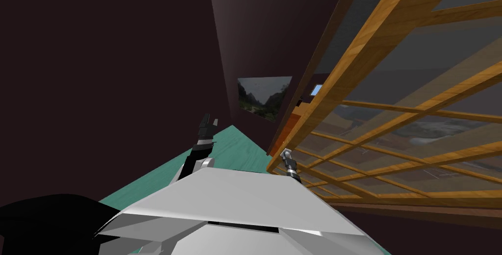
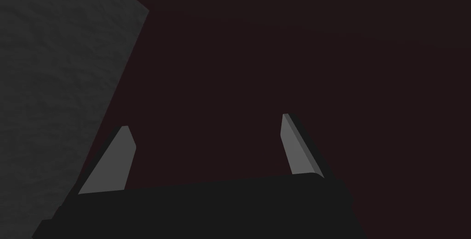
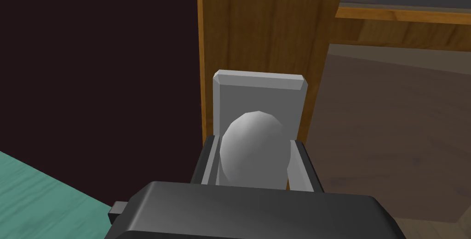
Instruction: Pull the door open
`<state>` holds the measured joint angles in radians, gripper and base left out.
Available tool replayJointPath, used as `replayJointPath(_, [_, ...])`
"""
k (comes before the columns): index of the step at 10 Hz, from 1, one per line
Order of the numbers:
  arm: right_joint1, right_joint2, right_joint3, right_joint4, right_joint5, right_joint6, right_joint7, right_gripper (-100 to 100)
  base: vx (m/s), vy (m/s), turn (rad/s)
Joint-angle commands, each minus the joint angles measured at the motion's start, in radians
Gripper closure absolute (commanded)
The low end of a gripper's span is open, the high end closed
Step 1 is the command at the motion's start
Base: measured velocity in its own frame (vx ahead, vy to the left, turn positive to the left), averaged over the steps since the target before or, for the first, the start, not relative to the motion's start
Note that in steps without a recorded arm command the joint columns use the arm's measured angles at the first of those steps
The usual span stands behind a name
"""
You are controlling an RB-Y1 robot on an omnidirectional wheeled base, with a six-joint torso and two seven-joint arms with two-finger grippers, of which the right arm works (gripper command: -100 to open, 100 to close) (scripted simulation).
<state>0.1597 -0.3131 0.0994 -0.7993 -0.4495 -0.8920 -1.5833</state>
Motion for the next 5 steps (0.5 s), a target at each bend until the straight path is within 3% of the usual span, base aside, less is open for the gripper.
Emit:
replayJointPath(1, [0.010,-0.016,0.019,-0.015,0.011,-0.009,-0.025,100,-0.252,-0.007,0.102])
replayJointPath(2, [0.017,-0.027,0.034,-0.021,0.018,-0.013,-0.042,100,-0.254,-0.002,0.086])
replayJointPath(3, [0.010,-0.021,0.025,-0.007,0.014,-0.009,-0.032,100,-0.115,-0.005,0.025])
replayJointPath(5, [0.032,-0.043,0.055,-0.010,0.030,-0.034,-0.066,100,-0.177,-0.033,0.119])
